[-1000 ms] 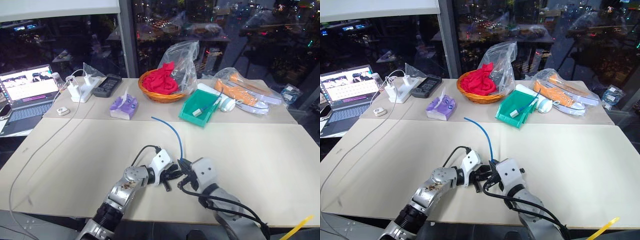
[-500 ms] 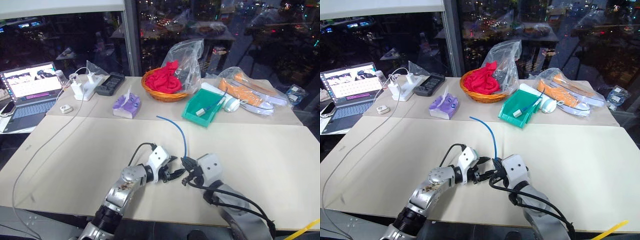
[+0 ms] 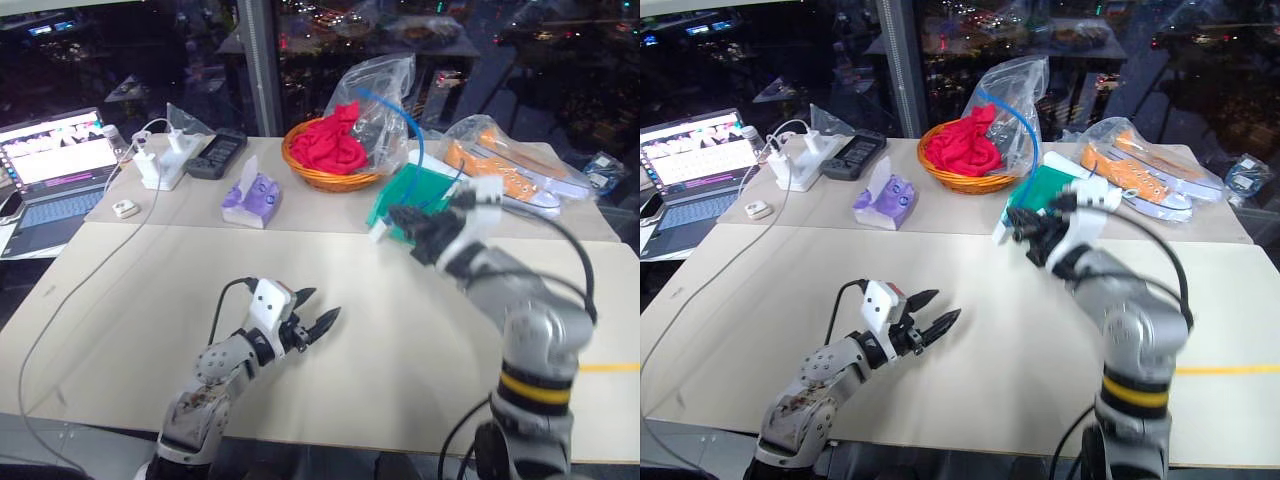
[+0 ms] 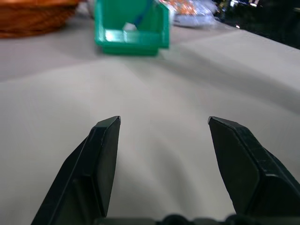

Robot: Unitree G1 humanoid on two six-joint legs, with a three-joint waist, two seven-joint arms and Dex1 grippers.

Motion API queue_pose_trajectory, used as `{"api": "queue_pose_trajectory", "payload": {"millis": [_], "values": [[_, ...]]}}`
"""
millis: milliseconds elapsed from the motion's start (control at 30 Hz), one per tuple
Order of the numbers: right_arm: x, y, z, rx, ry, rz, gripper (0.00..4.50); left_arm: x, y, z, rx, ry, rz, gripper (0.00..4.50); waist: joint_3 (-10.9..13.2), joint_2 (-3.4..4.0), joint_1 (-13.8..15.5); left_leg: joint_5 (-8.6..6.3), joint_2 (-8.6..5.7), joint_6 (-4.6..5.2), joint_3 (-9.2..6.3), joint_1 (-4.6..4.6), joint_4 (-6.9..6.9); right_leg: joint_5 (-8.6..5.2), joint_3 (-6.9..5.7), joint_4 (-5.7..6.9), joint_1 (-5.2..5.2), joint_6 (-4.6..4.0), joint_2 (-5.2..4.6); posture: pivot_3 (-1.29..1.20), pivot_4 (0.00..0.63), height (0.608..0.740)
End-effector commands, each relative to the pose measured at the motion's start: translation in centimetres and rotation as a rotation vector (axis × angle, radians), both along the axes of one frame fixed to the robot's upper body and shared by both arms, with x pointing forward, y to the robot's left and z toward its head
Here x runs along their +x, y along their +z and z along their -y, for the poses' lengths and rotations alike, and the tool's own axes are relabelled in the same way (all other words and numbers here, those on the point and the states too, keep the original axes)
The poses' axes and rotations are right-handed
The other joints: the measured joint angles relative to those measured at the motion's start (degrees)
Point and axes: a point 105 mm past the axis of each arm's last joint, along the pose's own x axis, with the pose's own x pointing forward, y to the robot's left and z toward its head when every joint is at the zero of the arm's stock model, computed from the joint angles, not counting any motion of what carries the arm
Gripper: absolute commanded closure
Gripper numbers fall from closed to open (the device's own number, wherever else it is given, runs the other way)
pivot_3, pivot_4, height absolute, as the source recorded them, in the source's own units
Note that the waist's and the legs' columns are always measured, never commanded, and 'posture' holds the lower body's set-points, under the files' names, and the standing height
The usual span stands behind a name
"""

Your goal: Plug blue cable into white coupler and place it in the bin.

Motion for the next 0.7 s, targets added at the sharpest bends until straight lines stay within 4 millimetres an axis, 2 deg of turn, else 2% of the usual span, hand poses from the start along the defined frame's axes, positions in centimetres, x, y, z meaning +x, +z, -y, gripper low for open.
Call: {"api": "queue_pose_trajectory", "payload": {"millis": [33,167,300,367,400,533,667,700], "values": [[4.6,1.1,1.1,-0.003,-0.111,-0.01,4.5,-0.1,1.5,-0.1,-0.035,0.024,0.055,1.28,0.1,0.1,-0.7,0.0,-0.02,0.0,0.02,-0.05,0.02,0.01,0.01,0.0,0.0,0.0,-0.03,0.0,0.15,0.74],[8.0,0.6,1.7,-0.035,-0.192,-0.054,4.5,0.0,1.8,0.0,-0.061,0.036,0.063,1.28,0.1,0.13,-1.3,0.01,-0.01,0.0,0.04,-0.12,-0.01,0.03,-0.05,0.01,-0.02,0.02,-0.03,0.0,0.15,0.74],[9.4,1.0,1.3,-0.033,-0.21,-0.041,4.5,-0.1,2.0,0.0,-0.076,0.046,0.073,1.28,0.1,0.14,-2.2,0.02,-0.01,-0.02,0.1,-0.38,0.04,0.04,-0.13,-0.24,-0.05,0.04,-0.07,0.0,0.15,0.74],[9.8,1.0,1.2,-0.05,-0.224,-0.034,3.59,-0.1,2.0,0.0,-0.078,0.051,0.075,1.24,0.1,0.15,-2.5,0.02,-0.01,-0.02,0.1,-0.49,0.06,0.04,-0.17,-0.29,-0.13,0.05,-0.09,0.0,0.15,0.74],[9.8,1.1,1.3,-0.049,-0.225,-0.026,3.39,-0.1,2.0,0.0,-0.078,0.053,0.077,1.24,0.1,0.15,-2.5,0.02,-0.01,-0.02,0.1,-0.56,0.06,0.04,-0.18,-0.29,-0.2,0.05,-0.09,0.0,0.15,0.74],[9.3,3.6,0.9,-0.047,-0.2,0.09,1.97,-0.1,2.4,-0.2,-0.093,0.06,0.086,1.24,0.1,0.15,-2.6,0.03,-0.02,-0.04,0.11,-0.89,0.1,0.05,-0.18,-0.18,-0.64,0.04,-0.09,0.0,0.15,0.74],[7.3,6.6,0.5,-0.045,-0.125,0.176,0.55,-0.2,2.5,-0.4,-0.095,0.069,0.09,1.24,0.1,0.19,-2.7,0.03,-0.01,-0.04,0.12,-0.91,0.18,0.05,-0.17,-0.01,-0.72,0.04,-0.09,0.0,0.15,0.74],[6.5,7.0,0.7,-0.057,-0.107,0.19,0.36,-0.3,2.6,-0.6,-0.093,0.078,0.093,1.24,0.1,0.2,-2.7,0.03,-0.01,-0.04,0.12,-0.91,0.2,0.05,-0.17,0.04,-0.73,0.04,-0.09,0.0,0.15,0.74]]}}
